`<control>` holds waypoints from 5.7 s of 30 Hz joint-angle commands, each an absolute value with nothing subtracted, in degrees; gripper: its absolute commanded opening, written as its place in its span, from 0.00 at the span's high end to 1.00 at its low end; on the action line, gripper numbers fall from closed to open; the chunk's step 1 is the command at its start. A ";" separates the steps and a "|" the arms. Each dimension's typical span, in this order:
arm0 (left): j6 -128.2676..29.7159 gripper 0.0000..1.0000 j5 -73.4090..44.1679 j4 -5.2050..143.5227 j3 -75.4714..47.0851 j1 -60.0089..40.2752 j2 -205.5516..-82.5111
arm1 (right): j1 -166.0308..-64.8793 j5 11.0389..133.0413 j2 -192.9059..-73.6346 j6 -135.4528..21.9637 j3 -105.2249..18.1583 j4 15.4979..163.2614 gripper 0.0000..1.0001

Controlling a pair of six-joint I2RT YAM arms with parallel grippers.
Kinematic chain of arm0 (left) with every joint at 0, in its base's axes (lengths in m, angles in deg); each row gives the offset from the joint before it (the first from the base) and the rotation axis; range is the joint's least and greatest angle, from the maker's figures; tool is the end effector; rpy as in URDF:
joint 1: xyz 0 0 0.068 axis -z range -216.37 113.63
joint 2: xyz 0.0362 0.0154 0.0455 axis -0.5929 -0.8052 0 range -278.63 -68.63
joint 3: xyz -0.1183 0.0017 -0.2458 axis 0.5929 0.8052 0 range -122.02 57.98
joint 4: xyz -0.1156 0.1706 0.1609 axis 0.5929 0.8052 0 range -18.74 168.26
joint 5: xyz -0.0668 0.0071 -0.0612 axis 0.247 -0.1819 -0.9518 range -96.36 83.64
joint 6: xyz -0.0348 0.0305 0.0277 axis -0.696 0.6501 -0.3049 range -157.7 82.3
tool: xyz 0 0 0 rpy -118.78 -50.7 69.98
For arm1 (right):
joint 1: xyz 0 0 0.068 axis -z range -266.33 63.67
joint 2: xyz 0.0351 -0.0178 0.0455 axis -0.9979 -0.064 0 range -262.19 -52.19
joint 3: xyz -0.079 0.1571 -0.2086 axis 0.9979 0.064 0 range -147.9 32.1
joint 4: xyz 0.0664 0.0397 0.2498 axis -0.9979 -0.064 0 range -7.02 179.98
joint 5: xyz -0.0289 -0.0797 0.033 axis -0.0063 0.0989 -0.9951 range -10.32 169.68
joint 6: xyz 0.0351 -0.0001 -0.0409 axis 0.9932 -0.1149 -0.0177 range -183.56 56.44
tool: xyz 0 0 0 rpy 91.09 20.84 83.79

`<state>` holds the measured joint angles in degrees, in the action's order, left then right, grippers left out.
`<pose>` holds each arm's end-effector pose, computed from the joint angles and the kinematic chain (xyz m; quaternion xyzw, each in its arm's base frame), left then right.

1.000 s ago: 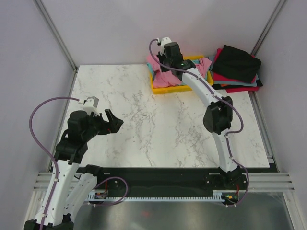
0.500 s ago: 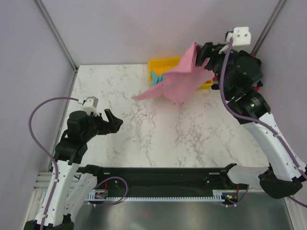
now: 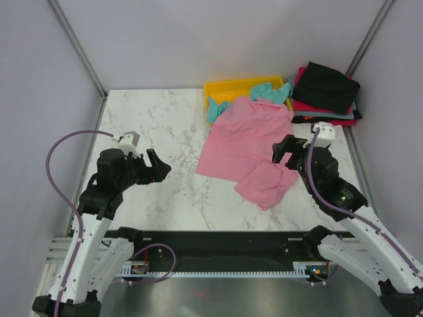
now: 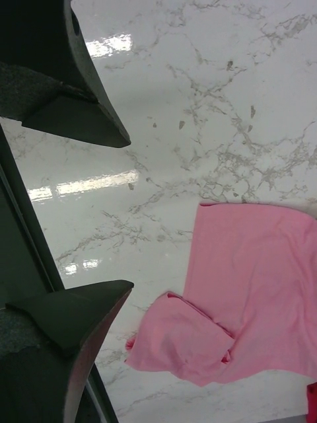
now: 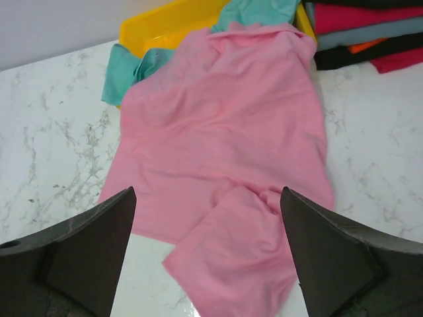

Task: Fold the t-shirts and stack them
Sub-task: Move the tshirt to the center of the board, then flatten the tshirt out

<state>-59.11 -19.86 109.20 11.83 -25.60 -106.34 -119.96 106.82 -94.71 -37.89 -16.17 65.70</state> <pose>0.1353 -0.0342 0.3168 -0.0206 0.8597 -0.2361 0.4525 0.1451 0.0770 0.3427 0.0820 0.7967 0.1153 0.5876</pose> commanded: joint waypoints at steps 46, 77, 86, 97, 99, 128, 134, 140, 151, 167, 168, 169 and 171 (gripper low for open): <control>-70.83 0.20 -6.71 83.75 19.74 -11.23 -141.57 | -138.80 101.57 -150.36 -33.15 -22.22 69.41 0.53; -74.52 0.32 -9.17 73.02 9.81 -7.72 -165.03 | -138.62 111.67 -108.86 -25.06 7.76 86.02 1.00; -76.10 0.48 -9.00 71.70 13.15 -5.34 -163.90 | -138.27 111.32 -112.66 -24.98 5.65 85.58 1.00; -76.99 0.98 -6.46 73.27 14.56 -4.73 -158.90 | -137.74 112.02 -106.53 -24.53 7.14 84.36 1.00; -76.02 0.98 -5.14 76.43 12.63 -4.73 -155.13 | -137.74 113.34 -102.05 -24.62 6.44 82.86 1.00; -51.15 0.98 16.84 126.72 -55.13 -4.90 -114.95 | -133.97 120.38 -83.65 -59.42 -66.77 63.88 1.00; -49.30 0.98 18.51 126.72 -52.69 -4.90 -115.29 | -134.05 119.75 -87.07 -62.58 -65.81 63.17 1.00; -51.67 0.98 22.99 132.79 -48.84 -4.90 -127.41 | -136.60 138.19 -103.85 -79.33 -56.86 71.84 1.00; -52.99 0.88 -4.93 118.44 -37.26 -34.14 -158.67 | -107.95 111.58 -159.01 -64.45 -75.82 68.12 0.91; -58.08 0.20 -7.67 116.71 -28.44 -35.93 -160.75 | -106.98 100.71 -154.10 -50.04 -63.39 64.92 0.09; -58.52 0.21 -9.42 114.35 -26.07 -35.84 -159.43 | -106.90 96.86 -152.05 -49.24 -59.96 66.23 0.08; -58.96 0.22 -10.04 113.02 -23.61 -35.84 -156.20 | -106.98 95.51 -150.12 -48.36 -56.61 66.94 0.08; -60.02 0.23 -11.97 111.43 -17.01 -35.84 -153.37 | -106.98 91.40 -144.86 -46.26 -47.29 68.17 0.08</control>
